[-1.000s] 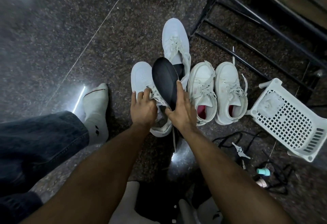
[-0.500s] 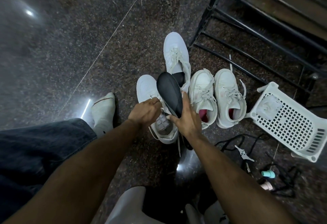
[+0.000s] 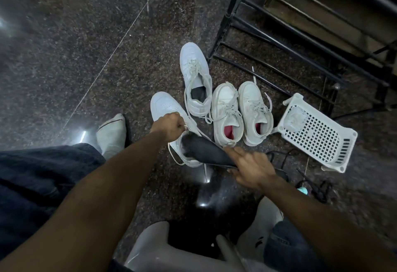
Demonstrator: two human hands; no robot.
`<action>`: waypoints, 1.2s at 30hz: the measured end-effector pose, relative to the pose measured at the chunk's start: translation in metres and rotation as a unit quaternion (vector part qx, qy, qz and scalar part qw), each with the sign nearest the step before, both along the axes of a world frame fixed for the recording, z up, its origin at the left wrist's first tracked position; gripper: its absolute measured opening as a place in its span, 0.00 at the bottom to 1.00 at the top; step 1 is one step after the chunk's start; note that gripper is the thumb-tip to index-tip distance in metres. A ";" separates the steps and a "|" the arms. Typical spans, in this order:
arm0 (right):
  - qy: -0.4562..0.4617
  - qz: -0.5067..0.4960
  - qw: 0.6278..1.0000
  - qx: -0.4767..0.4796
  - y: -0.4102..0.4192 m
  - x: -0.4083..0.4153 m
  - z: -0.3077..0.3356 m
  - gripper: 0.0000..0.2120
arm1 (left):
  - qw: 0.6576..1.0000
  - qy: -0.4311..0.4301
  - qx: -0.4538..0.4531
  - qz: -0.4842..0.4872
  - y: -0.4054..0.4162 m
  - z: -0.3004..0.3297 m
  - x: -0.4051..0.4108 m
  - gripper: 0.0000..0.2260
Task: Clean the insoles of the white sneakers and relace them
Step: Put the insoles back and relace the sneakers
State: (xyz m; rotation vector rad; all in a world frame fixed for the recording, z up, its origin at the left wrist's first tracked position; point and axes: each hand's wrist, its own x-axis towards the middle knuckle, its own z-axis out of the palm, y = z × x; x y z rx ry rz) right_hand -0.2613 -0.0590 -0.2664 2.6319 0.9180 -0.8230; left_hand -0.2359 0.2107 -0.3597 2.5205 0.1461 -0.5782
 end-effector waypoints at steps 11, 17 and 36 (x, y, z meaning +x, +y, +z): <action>0.011 -0.146 0.988 0.055 0.101 -0.008 -0.016 0.21 | 0.999 0.018 0.022 0.039 -0.008 -0.004 -0.005 0.05; 0.000 -0.171 0.985 0.037 0.091 -0.028 -0.021 0.43 | 0.998 0.040 0.015 0.045 -0.006 -0.001 0.000 0.07; 0.046 -0.308 0.936 0.165 0.116 -0.009 -0.047 0.33 | 0.997 0.059 -0.006 0.055 -0.007 0.007 0.001 0.06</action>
